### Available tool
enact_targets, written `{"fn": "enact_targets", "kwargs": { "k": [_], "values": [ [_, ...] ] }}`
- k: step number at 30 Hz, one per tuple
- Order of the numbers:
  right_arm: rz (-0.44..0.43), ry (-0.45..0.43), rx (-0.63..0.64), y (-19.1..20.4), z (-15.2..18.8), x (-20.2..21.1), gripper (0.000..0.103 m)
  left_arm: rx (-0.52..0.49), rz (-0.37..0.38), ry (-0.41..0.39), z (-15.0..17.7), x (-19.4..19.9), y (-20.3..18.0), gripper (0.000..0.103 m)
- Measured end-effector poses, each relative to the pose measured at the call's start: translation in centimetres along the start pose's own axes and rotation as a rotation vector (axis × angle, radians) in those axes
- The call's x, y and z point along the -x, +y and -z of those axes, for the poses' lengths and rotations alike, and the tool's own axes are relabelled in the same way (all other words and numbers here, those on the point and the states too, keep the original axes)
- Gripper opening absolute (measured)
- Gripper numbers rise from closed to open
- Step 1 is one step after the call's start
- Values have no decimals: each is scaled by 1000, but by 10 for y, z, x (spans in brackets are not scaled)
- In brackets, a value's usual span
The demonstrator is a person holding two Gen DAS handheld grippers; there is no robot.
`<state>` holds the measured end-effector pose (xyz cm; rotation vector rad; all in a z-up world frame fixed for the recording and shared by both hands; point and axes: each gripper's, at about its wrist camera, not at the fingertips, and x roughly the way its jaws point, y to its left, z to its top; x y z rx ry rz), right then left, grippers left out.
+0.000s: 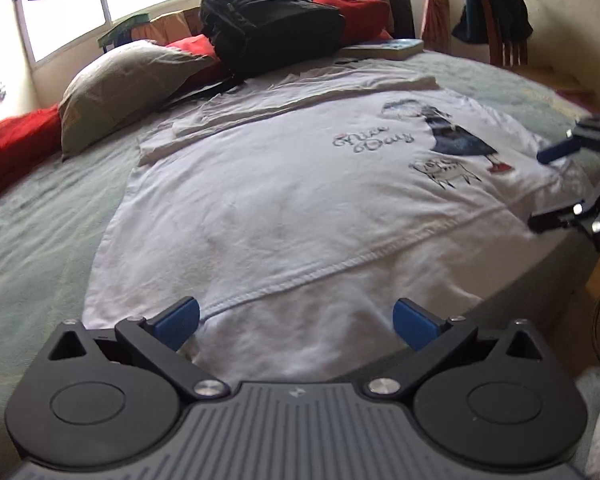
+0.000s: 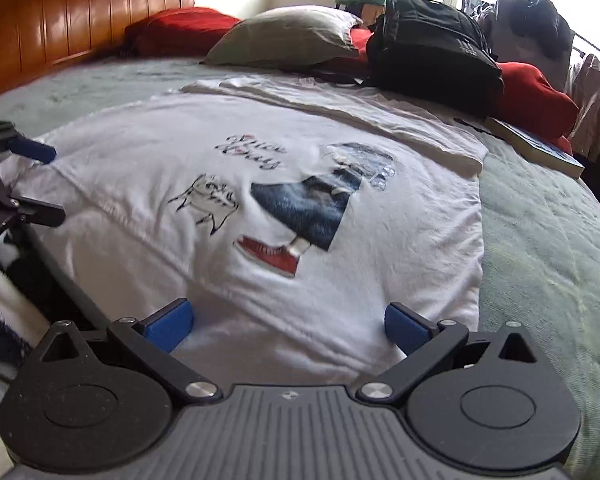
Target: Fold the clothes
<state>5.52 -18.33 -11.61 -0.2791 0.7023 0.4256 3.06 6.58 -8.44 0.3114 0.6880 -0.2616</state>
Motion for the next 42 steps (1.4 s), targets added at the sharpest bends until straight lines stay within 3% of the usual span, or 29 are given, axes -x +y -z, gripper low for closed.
{"fn": "enact_targets", "kwargs": {
  "k": [7, 13, 18, 22, 27, 29, 35, 42],
  "values": [
    [-6, -110, 68, 18, -28, 14, 103, -74, 13, -65, -30, -8, -28, 102],
    [-21, -70, 72, 23, -28, -5, 103, -20, 58, -6, -6, -18, -27, 102],
    [-26, -40, 94, 24, -14, -3, 103, -136, -8, 25, 5, 2, -29, 102],
    [-29, -64, 226, 40, -13, 10, 103, -196, -11, -3, 2, 13, -30, 102],
    [-75, -62, 398, 67, -6, 10, 103, -192, 14, -21, -3, 13, -35, 102],
    [-60, -46, 453, 76, -2, 5, 103, -196, 28, -30, -5, 13, -38, 102],
    [95, -37, 624, 90, 9, -7, 103, -207, 39, -54, -11, 14, -42, 102],
    [113, -44, 609, 84, 5, -2, 103, -216, 48, -50, -11, 12, -47, 102]
  ]
}}
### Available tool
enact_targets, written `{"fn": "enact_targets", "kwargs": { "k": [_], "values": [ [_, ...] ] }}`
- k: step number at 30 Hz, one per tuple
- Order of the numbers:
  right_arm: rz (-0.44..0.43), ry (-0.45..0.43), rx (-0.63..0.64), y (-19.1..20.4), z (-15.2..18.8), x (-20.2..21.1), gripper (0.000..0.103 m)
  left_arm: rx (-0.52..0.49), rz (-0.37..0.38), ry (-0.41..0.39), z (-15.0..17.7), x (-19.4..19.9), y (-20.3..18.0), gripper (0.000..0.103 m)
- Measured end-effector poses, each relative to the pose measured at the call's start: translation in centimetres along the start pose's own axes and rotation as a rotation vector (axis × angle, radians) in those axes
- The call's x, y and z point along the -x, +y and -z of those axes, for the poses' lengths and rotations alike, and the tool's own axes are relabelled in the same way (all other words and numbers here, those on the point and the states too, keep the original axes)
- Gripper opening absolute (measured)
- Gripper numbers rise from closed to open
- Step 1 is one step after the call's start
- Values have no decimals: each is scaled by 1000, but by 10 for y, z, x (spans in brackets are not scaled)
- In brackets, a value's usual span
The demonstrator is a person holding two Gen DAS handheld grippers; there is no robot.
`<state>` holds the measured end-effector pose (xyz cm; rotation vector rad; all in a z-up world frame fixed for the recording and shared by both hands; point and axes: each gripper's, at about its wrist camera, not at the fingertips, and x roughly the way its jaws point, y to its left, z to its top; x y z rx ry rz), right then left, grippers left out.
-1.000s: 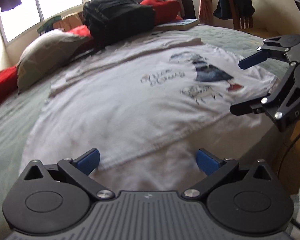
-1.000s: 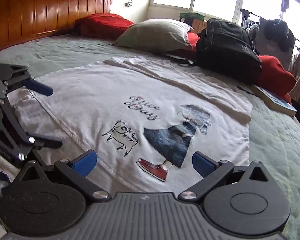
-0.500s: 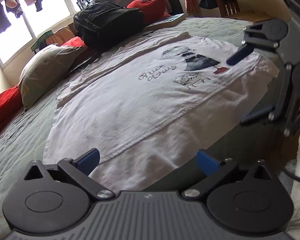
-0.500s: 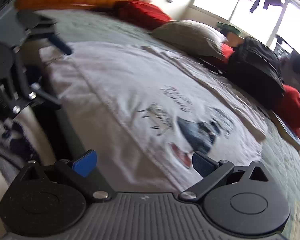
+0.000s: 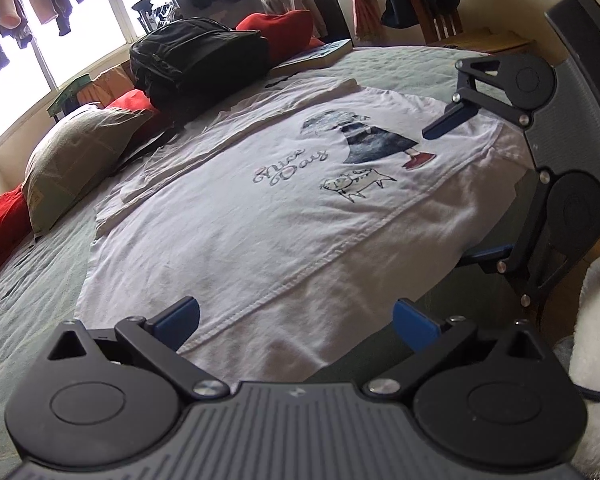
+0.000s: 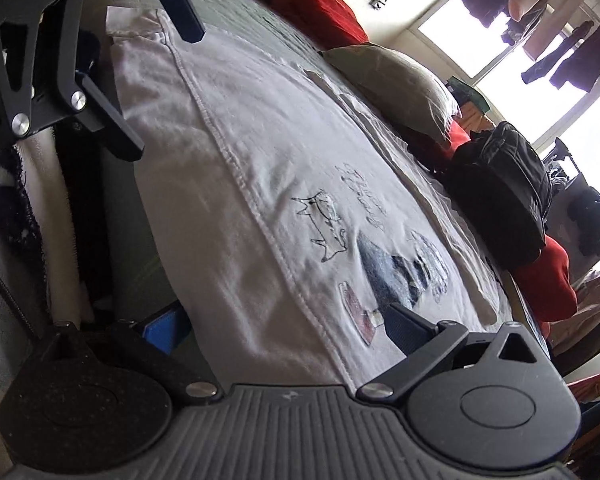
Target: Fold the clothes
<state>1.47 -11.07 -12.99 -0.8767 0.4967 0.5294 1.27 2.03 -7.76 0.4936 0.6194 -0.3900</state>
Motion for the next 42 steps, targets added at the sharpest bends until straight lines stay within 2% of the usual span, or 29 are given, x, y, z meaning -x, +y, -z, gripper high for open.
{"fn": "enact_targets", "kwargs": {
  "k": [19, 28, 42],
  "values": [
    [0, -38, -101, -22, -8, 8, 103, -84, 43, -6, -7, -10, -19, 102],
    [-12, -62, -168, -40, -11, 13, 103, -200, 4, 0, -13, -27, -35, 102],
    [-21, -73, -196, -49, -13, 15, 103, -200, -41, -66, -25, -25, -33, 102]
  ]
}}
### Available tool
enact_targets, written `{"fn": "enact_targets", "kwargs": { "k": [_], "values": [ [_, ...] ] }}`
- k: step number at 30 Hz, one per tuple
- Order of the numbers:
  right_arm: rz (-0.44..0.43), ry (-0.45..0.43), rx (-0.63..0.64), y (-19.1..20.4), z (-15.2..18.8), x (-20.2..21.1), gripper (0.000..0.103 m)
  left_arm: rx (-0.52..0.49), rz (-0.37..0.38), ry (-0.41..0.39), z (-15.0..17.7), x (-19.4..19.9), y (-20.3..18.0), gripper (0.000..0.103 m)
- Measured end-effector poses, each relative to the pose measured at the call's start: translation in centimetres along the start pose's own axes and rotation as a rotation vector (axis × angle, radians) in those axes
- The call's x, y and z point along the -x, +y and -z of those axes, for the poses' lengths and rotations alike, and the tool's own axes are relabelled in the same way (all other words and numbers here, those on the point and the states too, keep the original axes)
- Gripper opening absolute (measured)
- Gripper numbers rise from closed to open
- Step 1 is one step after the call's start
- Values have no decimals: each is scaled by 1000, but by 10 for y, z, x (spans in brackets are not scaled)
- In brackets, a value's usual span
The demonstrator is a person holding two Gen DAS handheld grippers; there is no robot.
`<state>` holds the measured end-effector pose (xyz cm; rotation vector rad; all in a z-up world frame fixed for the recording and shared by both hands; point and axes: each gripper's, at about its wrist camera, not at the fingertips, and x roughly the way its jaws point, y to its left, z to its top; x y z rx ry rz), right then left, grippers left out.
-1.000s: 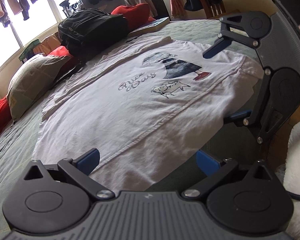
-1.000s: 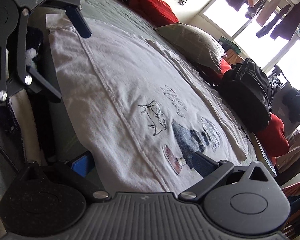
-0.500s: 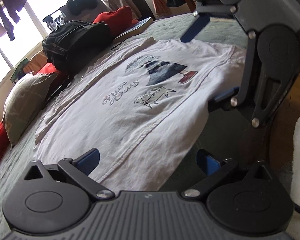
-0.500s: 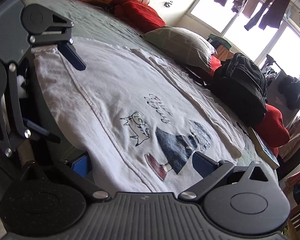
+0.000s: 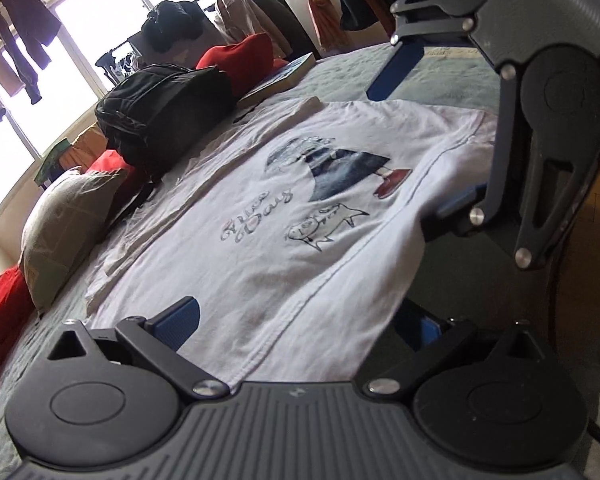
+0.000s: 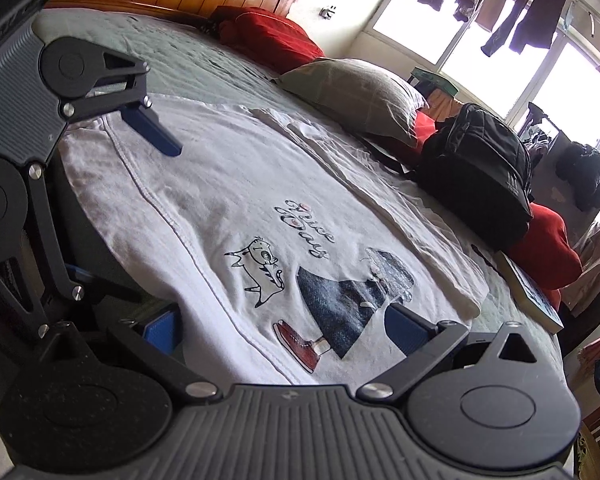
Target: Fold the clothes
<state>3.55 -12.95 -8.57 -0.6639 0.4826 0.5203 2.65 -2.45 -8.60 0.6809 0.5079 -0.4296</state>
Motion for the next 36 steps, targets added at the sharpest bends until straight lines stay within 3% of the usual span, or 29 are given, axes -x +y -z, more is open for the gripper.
{"fn": "enact_targets", "kwargs": {
  "k": [8, 20, 28, 31, 36],
  "values": [
    [-4, -2, -10, -2, 0, 1, 103, 11, 45, -4, 2, -2, -2, 102],
    [-15, -3, -18, -4, -1, 2, 103, 114, -30, -63, -4, 0, 15, 102],
    [-95, -10, 3, 2, -2, 2, 103, 162, -52, -98, -12, 4, 27, 102],
    [-68, 9, 8, 5, -5, -9, 103, 163, -48, -104, -13, 5, 27, 102],
    [70, 40, -13, -3, -13, -22, 103, 96, 0, -91, -5, 6, 18, 102]
  ]
}}
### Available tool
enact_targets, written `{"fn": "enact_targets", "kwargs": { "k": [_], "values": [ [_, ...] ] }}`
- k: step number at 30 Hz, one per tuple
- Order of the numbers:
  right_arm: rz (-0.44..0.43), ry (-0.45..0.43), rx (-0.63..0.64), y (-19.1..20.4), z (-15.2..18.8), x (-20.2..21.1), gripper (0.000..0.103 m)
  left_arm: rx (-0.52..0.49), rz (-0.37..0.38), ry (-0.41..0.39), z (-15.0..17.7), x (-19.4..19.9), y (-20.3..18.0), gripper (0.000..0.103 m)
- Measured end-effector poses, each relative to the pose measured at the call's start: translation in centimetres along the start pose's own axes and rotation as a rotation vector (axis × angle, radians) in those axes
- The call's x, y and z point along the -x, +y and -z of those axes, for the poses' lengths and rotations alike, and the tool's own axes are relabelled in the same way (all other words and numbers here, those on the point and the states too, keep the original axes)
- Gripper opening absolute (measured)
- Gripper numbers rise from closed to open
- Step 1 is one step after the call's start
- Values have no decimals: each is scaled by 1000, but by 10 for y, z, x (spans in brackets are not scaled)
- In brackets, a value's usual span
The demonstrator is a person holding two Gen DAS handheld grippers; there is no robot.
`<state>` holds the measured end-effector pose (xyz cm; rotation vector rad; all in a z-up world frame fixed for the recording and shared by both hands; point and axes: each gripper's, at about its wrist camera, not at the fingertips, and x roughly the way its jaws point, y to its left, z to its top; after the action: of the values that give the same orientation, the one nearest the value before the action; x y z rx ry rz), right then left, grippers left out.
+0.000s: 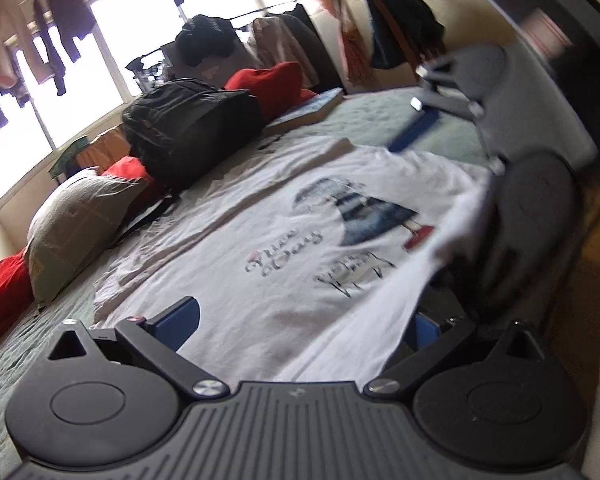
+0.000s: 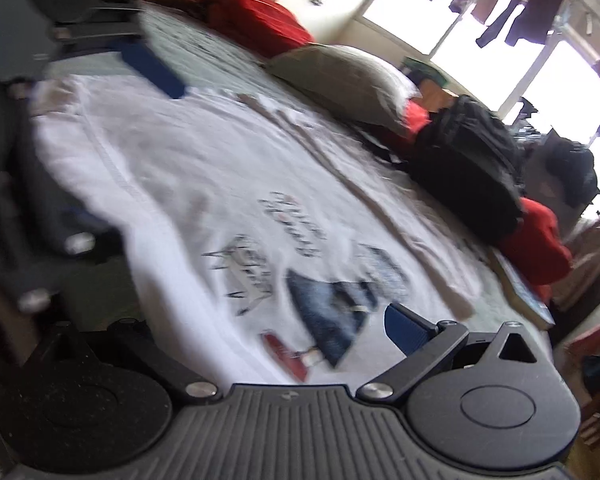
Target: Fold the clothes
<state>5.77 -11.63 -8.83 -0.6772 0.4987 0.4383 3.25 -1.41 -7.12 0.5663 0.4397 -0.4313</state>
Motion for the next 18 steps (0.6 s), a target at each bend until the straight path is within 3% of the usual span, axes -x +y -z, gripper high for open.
{"fn": "enact_targets", "kwargs": {
  "k": [4, 10, 18],
  "values": [
    [23, -11, -49, -10, -4, 2, 103, -88, -58, 20, 6, -6, -8, 102],
    [12, -4, -63, -11, 1, 1, 103, -165, -215, 68, 17, -12, 3, 102],
    [-6, 53, -39, -6, 11, -9, 103, -227, -302, 131, 36, -10, 22, 102]
  ]
}}
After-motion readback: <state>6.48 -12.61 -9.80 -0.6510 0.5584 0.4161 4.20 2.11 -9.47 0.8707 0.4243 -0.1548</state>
